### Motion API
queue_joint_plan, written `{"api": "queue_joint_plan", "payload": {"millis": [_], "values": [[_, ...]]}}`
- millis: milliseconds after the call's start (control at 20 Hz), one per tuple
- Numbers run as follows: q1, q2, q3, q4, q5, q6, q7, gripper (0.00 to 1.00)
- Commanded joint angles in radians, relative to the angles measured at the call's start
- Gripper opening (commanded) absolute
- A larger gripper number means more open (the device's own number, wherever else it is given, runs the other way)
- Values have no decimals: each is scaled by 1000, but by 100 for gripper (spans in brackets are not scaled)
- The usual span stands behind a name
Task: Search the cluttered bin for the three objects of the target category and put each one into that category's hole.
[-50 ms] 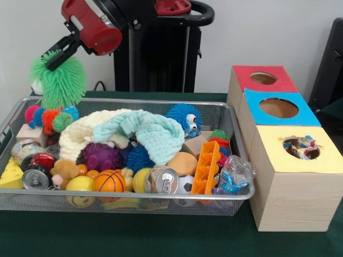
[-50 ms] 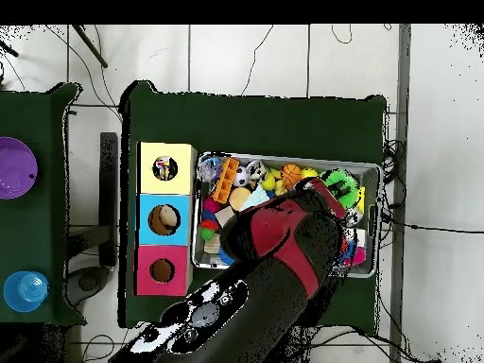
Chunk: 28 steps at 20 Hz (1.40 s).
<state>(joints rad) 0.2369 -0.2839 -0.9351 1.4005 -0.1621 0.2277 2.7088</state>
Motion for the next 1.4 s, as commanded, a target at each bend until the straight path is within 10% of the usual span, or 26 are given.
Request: {"api": "queue_joint_plan", "payload": {"millis": [50,250,300,1400], "values": [[-25,19,51,55,72,-31,176,0],[-22,23,49,59,85,-34,182,0],[-26,15,60,67,95,-34,180,100],[-38,7,70,52,88,-37,137,100]]}}
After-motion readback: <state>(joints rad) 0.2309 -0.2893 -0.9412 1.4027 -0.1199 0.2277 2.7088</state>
